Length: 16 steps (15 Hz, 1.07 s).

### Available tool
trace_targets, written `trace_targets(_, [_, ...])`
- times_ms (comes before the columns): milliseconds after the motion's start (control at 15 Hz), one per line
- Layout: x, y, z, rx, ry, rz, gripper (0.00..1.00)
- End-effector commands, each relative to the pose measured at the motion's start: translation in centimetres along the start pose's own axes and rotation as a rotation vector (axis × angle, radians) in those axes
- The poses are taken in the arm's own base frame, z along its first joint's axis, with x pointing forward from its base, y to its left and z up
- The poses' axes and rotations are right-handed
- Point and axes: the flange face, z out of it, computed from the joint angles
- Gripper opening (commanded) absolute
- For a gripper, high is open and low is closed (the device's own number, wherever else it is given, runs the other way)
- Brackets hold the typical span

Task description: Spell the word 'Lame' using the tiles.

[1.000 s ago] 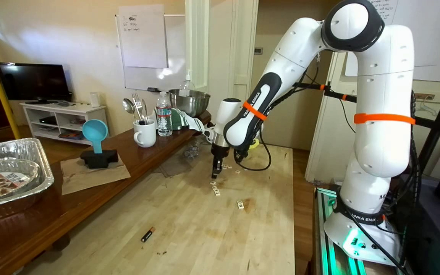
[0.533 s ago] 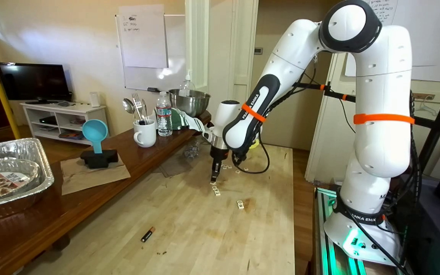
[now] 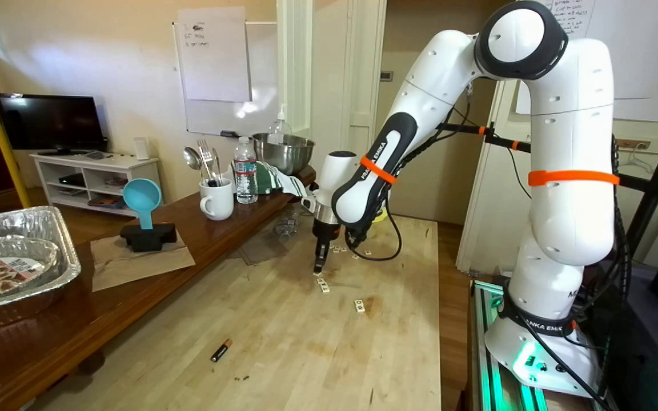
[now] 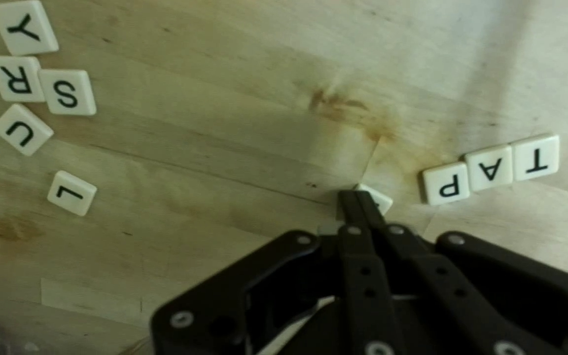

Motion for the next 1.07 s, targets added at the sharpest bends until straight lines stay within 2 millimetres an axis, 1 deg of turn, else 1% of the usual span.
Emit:
trace_targets(0, [0.0, -0.6, 0.5, -0.019, -0.009, -0.101, 0.00])
trace_targets(467, [0.0, -1.8, 0.6, -0.056, -0.006, -0.335, 0.00])
trace_targets(1000, [-0.6, -2.6, 0.6, -0.067, 0.009, -0.520, 0.00])
